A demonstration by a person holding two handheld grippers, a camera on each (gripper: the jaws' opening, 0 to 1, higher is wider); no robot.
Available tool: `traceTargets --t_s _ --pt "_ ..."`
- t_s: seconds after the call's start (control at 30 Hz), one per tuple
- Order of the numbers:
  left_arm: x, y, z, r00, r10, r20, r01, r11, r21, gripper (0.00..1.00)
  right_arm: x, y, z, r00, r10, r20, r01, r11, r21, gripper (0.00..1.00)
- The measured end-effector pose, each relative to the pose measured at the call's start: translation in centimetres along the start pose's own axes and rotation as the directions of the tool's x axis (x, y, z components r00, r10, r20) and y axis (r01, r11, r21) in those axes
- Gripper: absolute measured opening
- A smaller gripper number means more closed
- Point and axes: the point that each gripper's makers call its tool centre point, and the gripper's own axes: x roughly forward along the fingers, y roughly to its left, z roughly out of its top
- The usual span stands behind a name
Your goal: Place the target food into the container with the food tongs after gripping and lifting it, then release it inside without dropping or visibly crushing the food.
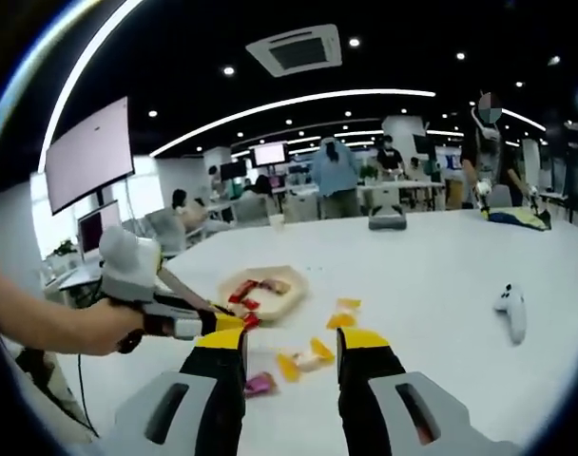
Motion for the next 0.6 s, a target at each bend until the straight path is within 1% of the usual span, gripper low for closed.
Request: traceTargets --t_s 0.13,0.23,0.43,0.53,0.6 --pt "-0.2 0.4 0.8 1.0 -0.009 0.009 0.009 1.0 0.007 0.19 0.0 0.2 0.2 1.0 0.001 0.002 -0.001 1.0 -0.002 0.38" --pt "-0.5 0.6 1.6 1.0 -0.017 0.019 0.016 0.999 0.028 0.19 0.0 0.2 0.2 1.0 0.0 0.002 0.0 1.0 -0.006 0.38" --pt "-0.9 1.5 2.4 1.0 -0.014 0.021 0.013 0.999 0.05 0.19 0.1 0.6 0.4 1.0 0.003 0.004 -0.003 1.0 0.0 0.37" --pt "-1.3 2.0 2.9 1.0 -0.017 0.025 0.016 0.999 0.042 0.19 0.5 0.7 0.5 1.0 0.01 0.002 -0.01 1.0 -0.013 0.37" --pt "-1.5 2.4 3.1 0.999 -0.018 0.028 0.016 0.999 0.043 0.19 0.6 0.7 1.0 1.0 0.013 0.006 -0.013 1.0 -0.016 0.37"
